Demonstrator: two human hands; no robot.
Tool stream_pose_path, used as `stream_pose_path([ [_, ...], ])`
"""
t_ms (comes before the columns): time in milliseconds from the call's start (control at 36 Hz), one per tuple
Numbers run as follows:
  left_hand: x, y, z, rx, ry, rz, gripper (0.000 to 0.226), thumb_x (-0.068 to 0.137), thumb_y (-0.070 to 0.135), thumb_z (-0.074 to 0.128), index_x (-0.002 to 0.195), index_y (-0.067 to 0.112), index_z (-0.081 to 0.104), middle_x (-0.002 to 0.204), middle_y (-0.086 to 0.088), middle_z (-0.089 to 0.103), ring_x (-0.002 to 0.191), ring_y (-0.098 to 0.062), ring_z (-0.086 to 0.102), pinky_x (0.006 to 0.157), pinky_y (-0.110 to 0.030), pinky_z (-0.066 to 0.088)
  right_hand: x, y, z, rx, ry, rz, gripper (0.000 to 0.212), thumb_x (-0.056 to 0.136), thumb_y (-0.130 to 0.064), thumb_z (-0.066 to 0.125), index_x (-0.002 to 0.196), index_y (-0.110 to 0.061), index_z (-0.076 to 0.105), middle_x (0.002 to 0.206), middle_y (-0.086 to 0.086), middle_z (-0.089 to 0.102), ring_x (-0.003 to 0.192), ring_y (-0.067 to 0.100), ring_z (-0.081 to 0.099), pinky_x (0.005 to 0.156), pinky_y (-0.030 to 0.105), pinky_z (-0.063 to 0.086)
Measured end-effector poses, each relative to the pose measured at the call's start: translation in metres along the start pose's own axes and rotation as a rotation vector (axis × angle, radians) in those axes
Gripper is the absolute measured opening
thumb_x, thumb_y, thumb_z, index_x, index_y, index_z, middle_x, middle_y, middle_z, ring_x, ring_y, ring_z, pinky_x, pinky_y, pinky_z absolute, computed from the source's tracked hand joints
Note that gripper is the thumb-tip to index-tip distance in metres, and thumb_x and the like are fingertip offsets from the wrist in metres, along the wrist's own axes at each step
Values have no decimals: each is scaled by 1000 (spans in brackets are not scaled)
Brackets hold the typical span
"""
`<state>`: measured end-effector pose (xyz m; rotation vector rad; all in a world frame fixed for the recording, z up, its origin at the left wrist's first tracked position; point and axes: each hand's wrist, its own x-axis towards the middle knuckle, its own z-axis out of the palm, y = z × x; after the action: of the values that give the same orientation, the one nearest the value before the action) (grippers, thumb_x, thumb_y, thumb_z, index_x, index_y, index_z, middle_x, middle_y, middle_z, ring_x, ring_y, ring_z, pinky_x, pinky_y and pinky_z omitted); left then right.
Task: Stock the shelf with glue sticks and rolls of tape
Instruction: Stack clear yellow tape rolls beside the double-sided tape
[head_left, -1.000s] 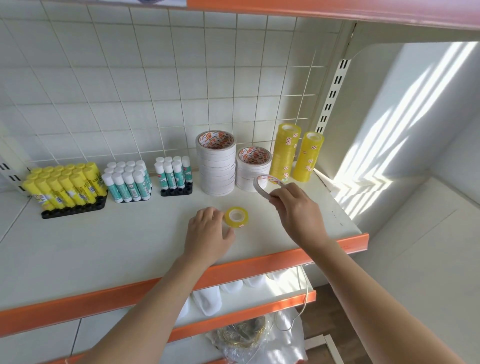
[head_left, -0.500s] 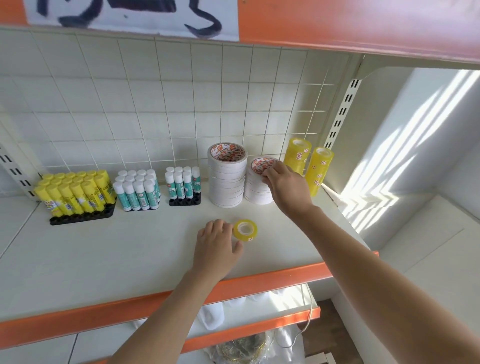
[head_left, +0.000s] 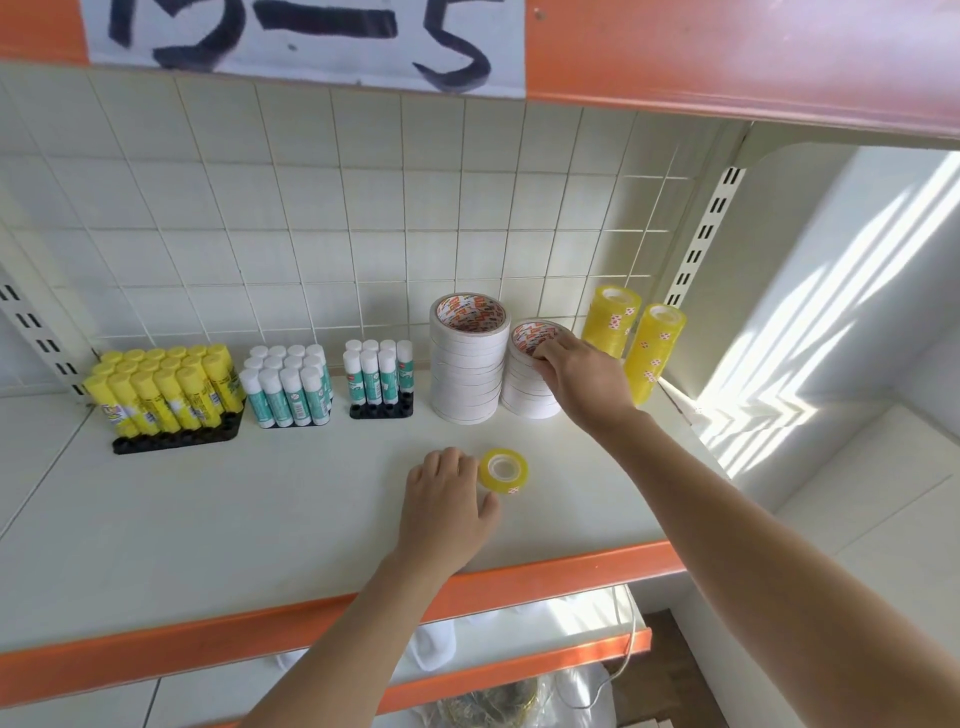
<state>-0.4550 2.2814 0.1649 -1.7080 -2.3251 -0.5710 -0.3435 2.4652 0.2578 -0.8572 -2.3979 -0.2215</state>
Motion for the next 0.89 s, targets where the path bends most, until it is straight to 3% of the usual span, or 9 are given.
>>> stream_pose_path([
  [111, 0, 0, 1, 3, -2, -4, 33, 74, 41, 51, 89, 15, 64, 88, -1, 60, 85, -24, 56, 70, -36, 46, -1, -2, -1, 7, -26, 11, 13, 92, -22, 61, 87, -10, 67, 85, 8, 65, 73, 32, 62, 50, 29, 38],
  [222, 0, 0, 1, 4, 15, 4, 37, 74, 42, 44, 87, 15, 65, 86, -1, 60, 83, -23, 57, 68, -36, 47, 0, -2, -2, -13, -73, 18, 19, 96, -25, 55, 96, -10, 66, 97, 8, 64, 80, 32, 62, 53, 29, 34],
  [333, 0, 0, -1, 11, 9, 0, 37, 74, 43, 43, 87, 16, 64, 86, 0, 60, 83, -23, 57, 68, -36, 47, -3, -6, -7, 24, -92, 16, 20, 94, -22, 57, 108, -10, 64, 111, 10, 61, 85, 35, 63, 54, 32, 42],
  [444, 0, 0, -1, 0, -5, 6, 32, 75, 40, 52, 90, 15, 64, 89, -1, 60, 86, -24, 56, 71, -37, 47, -25, -17, -13, 104, 19, -18, 19, 89, -16, 56, 103, -10, 67, 102, 12, 62, 68, 35, 64, 43, 30, 43],
  [500, 0, 0, -2, 8, -3, 8, 34, 75, 41, 47, 88, 14, 65, 88, -1, 61, 84, -24, 57, 69, -37, 48, -41, -21, -12, 146, -2, -103, 19, 87, -14, 57, 102, -13, 68, 98, 8, 63, 65, 33, 65, 43, 31, 45],
  [611, 1, 2, -3, 10, -3, 9, 41, 74, 43, 39, 85, 14, 65, 84, -2, 61, 81, -24, 58, 67, -36, 48, -75, -24, -7, 263, -259, -205, 26, 88, -22, 53, 110, -19, 66, 107, 3, 61, 80, 30, 66, 57, 38, 54],
  [694, 0, 2, -4, 20, -4, 12, 41, 73, 42, 39, 84, 13, 65, 82, -2, 60, 79, -25, 59, 65, -37, 49, -93, -23, -3, 311, -394, -210, 28, 87, -21, 62, 116, -18, 65, 114, 6, 59, 87, 29, 65, 68, 36, 54],
  [889, -1, 3, -6, 37, 7, 20, 38, 72, 40, 39, 81, 13, 65, 80, -3, 60, 78, -27, 59, 63, -37, 49, -101, -21, -3, 291, -479, -80, 35, 90, -36, 62, 123, -25, 60, 130, 3, 49, 113, 27, 55, 88, 41, 49],
])
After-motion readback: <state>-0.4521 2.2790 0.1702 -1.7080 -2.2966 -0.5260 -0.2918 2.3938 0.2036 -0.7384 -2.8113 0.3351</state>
